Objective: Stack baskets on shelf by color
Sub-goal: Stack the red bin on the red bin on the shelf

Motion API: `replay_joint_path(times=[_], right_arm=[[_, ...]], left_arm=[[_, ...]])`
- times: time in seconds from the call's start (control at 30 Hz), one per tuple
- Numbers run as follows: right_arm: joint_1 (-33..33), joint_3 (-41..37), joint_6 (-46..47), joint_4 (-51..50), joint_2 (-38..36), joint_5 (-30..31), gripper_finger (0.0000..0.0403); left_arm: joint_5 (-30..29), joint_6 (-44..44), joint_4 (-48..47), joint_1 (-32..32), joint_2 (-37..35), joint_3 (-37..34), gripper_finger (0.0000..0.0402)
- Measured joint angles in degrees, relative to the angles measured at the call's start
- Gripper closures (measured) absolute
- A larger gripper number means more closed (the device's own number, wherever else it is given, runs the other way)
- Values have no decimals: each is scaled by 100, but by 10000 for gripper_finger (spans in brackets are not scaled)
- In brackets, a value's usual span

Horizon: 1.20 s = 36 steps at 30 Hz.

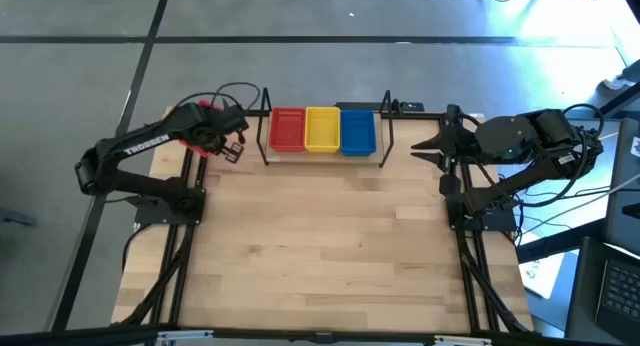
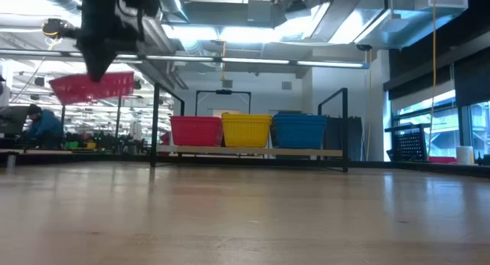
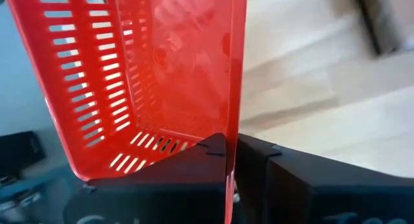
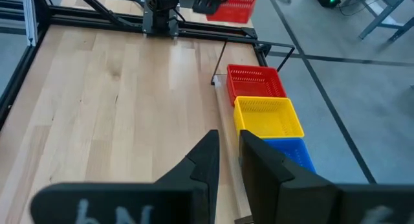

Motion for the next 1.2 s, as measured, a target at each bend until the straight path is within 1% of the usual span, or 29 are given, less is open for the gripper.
replay_joint_path(times=[0.13, 0.33, 0.4, 0.5, 0.57, 0.73, 0.83, 0.9, 1.03, 1.2], right_arm=[[0, 0, -6, 0, 0, 0, 343], [0, 0, 2, -3, 0, 0, 343], [1, 0, 1, -4, 0, 0, 343], [1, 0, 12, -4, 0, 0, 343], [-1, 0, 12, -4, 0, 0, 343], [1, 0, 12, -4, 0, 0, 343], [1, 0, 14, -4, 2, 0, 343], [0, 0, 14, -4, 0, 0, 343], [0, 0, 14, -4, 0, 0, 343], [0, 0, 3, -4, 1, 0, 343]], left_arm=[[-188, -296, -117, -240, -35, 573, 401], [-937, -528, -175, -821, 54, 1610, 401], [-1081, -656, -157, -991, 163, 1994, 401], [-1176, -712, 92, -1221, 269, 2523, 401], [-1147, -581, 494, -1408, 345, 2762, 401], [-517, -101, 2067, -1848, 539, 2975, 401], [-302, -53, 2676, -1998, 706, 2975, 401], [-272, -72, 2831, -2063, 875, 2975, 401], [-195, -172, 2818, -2087, 1262, 2975, 401], [-124, -174, 2826, -1955, 1770, 2975, 401]])
